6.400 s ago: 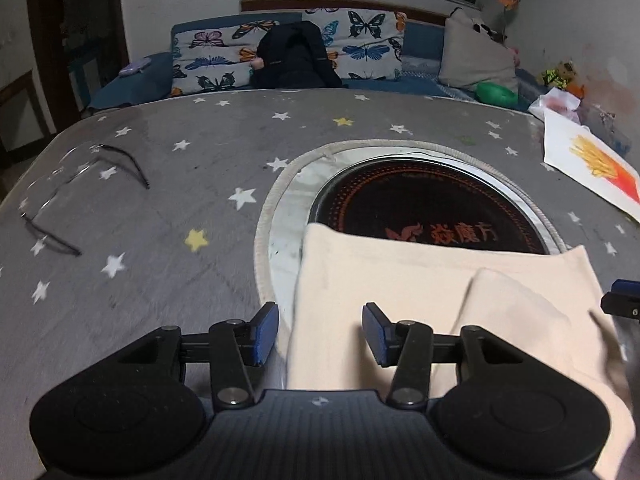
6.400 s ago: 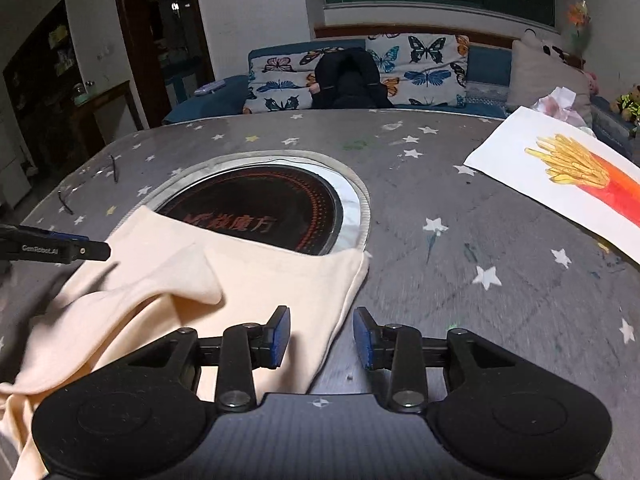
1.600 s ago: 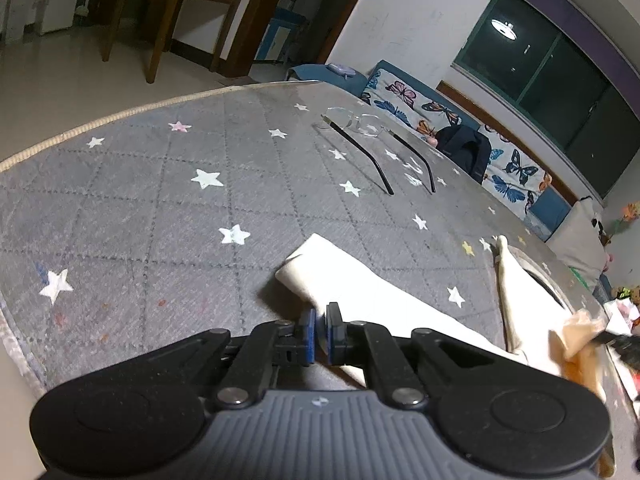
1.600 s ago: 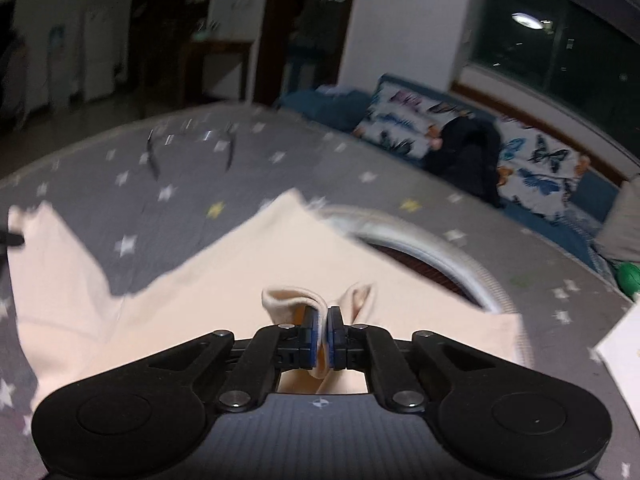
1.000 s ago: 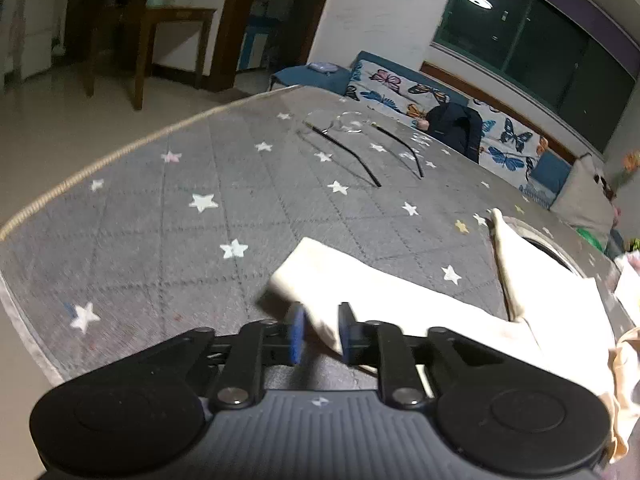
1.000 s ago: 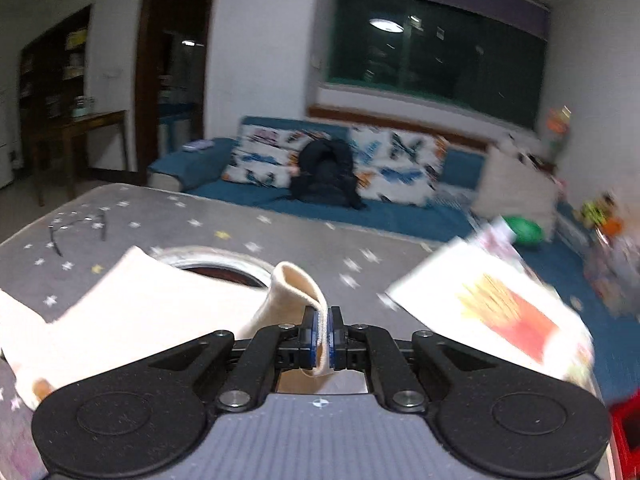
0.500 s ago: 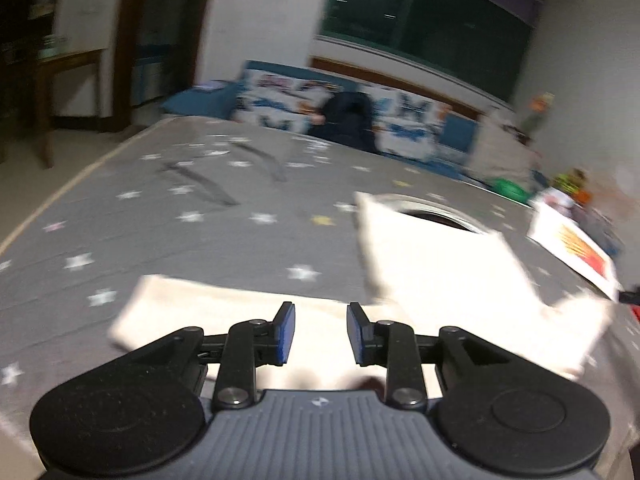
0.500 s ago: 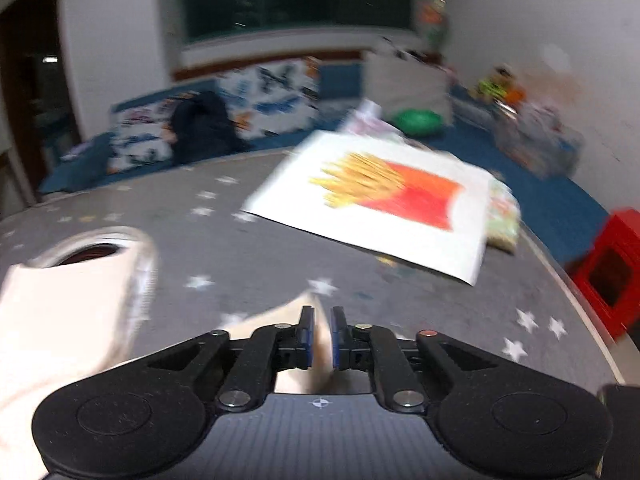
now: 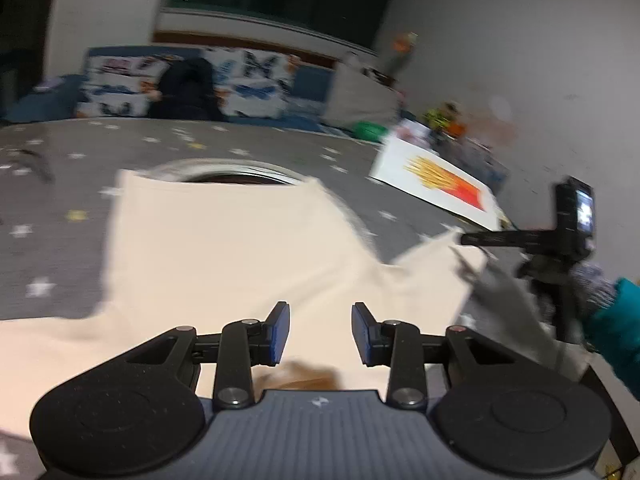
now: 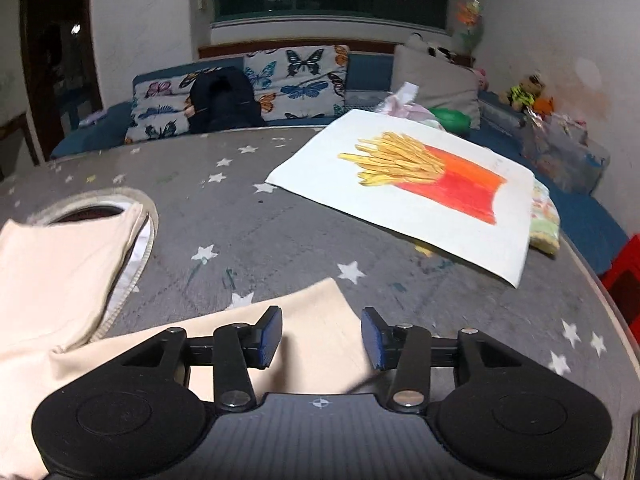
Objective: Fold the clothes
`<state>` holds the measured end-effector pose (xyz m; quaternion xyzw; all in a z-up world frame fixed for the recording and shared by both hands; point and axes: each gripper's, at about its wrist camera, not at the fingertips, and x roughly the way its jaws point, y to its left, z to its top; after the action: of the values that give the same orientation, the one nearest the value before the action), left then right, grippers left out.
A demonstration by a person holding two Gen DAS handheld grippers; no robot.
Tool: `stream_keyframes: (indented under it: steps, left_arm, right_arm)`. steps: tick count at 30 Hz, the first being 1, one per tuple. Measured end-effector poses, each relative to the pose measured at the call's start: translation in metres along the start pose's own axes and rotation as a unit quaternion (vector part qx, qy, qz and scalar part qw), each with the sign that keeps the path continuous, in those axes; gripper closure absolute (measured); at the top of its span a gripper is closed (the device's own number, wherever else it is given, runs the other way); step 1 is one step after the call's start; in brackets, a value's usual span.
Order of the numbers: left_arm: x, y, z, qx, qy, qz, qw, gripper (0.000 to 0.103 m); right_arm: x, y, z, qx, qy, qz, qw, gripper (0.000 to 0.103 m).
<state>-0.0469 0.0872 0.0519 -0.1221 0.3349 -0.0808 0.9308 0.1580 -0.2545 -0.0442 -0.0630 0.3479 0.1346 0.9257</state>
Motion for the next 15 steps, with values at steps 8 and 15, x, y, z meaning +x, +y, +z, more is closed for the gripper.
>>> stream_keyframes:
  steps: [8,15]
  left_arm:
    - [0.041,-0.043,-0.022,0.038,0.06,-0.061,0.9956,0.069]
    - [0.04,-0.045,-0.041,0.052,0.088,-0.079,0.9916,0.069]
  right_arm:
    - [0.009,-0.002,-0.007,-0.006,0.018,-0.017,1.0,0.053]
    - [-0.003,-0.012,-0.012,-0.005,0.021,-0.044,0.999,0.051]
